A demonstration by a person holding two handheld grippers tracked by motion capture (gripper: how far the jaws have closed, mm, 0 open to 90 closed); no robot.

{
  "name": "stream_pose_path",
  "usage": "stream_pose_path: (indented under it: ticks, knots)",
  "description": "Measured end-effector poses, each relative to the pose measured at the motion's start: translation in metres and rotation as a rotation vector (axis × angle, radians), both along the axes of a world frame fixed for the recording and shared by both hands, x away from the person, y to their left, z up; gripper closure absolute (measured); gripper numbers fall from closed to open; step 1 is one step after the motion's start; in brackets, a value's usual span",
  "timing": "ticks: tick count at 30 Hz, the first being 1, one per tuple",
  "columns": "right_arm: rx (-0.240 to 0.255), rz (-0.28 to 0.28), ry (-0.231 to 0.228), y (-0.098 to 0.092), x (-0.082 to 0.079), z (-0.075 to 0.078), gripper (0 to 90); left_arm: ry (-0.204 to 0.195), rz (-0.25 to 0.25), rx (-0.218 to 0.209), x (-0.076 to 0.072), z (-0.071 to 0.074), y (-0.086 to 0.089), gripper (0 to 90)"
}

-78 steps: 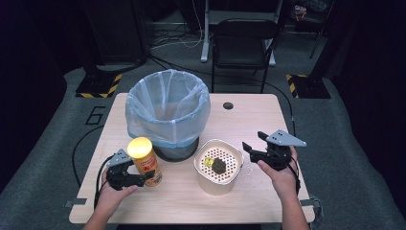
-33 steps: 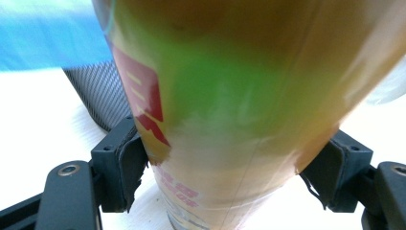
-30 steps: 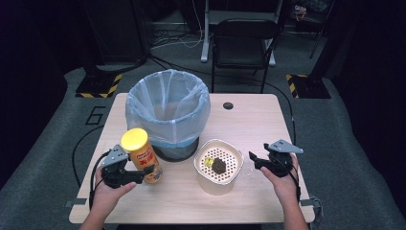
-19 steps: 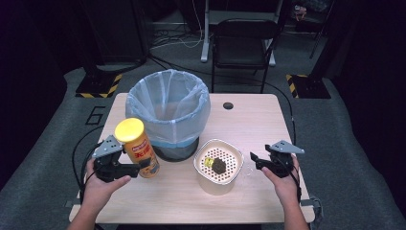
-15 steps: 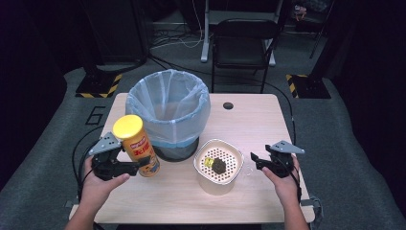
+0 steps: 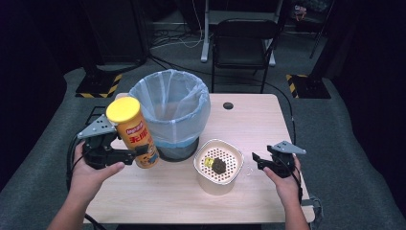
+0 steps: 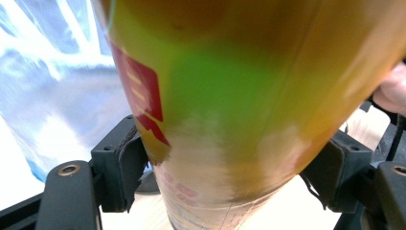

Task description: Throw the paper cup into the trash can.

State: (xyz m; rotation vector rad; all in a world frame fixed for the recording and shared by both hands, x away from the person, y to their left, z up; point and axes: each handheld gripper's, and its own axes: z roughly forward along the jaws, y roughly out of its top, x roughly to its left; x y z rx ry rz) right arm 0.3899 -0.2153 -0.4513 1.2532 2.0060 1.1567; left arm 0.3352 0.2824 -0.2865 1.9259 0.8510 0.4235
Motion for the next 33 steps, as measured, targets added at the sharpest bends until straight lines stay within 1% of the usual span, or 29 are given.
stream_pose_path:
  ticks: [2,4,5,6,7,9,11,13,15,17,18,19,20,21,23,27,29,33]
  knots:
    - [0.006,-0.005,0.002,-0.001,0.0,0.0,29.6,0.0,-0.002,-0.006,-0.001,0.009,0.0,24.2]
    - [0.007,-0.011,0.007,-0.002,0.0,-0.001,29.6,-0.004,-0.008,-0.004,0.0,0.021,0.0,24.2]
    - [0.015,-0.012,0.01,-0.002,0.0,-0.001,29.6,-0.004,-0.012,-0.005,0.0,0.026,0.0,24.2]
    - [0.012,-0.012,0.011,-0.002,0.0,-0.001,29.6,-0.005,-0.013,-0.003,0.0,0.031,0.0,24.2]
    - [0.009,-0.01,0.008,-0.002,0.0,-0.001,29.6,-0.011,-0.013,0.005,-0.001,0.039,-0.002,24.2]
    - [0.004,-0.006,0.002,-0.003,0.0,-0.001,29.6,-0.021,-0.01,0.014,-0.001,0.048,-0.004,24.3]
    - [0.008,-0.012,0.004,-0.002,0.0,-0.001,29.6,-0.019,-0.001,0.023,0.002,0.057,-0.005,24.3]
    - [0.006,-0.01,0.008,-0.002,0.001,-0.002,29.6,-0.017,-0.003,0.017,0.006,0.065,-0.006,24.2]
    - [0.01,-0.014,0.015,-0.001,0.0,-0.003,29.6,-0.013,-0.01,0.003,0.01,0.071,-0.007,24.3]
    - [0.003,-0.014,0.012,-0.001,0.001,-0.004,29.6,-0.014,-0.019,-0.004,0.014,0.078,-0.009,24.3]
    - [0.006,-0.02,0.014,-0.001,0.001,-0.003,29.6,-0.016,-0.022,-0.004,0.016,0.08,-0.01,24.3]
    - [0.003,-0.013,0.01,-0.002,0.001,-0.004,29.6,-0.024,-0.017,-0.005,0.017,0.082,-0.011,24.2]
    - [0.007,-0.015,0.011,-0.002,0.001,-0.003,29.6,-0.023,-0.016,-0.001,0.019,0.085,-0.012,24.2]
    - [0.009,-0.016,0.012,-0.003,0.001,-0.003,29.6,-0.031,-0.016,0.001,0.021,0.088,-0.013,24.2]
    - [0.014,-0.022,0.011,-0.003,0.001,-0.004,29.6,-0.032,-0.014,-0.001,0.027,0.093,-0.015,24.2]
    - [0.011,-0.022,0.016,-0.003,0.002,-0.006,29.6,-0.026,-0.001,0.003,0.04,0.1,-0.018,24.2]
    - [0.009,-0.023,0.017,-0.003,0.002,-0.006,29.6,-0.033,0.001,-0.005,0.045,0.104,-0.019,24.2]
    - [0.008,-0.028,0.016,-0.004,0.002,-0.006,29.6,-0.045,0.015,-0.006,0.057,0.108,-0.021,24.2]
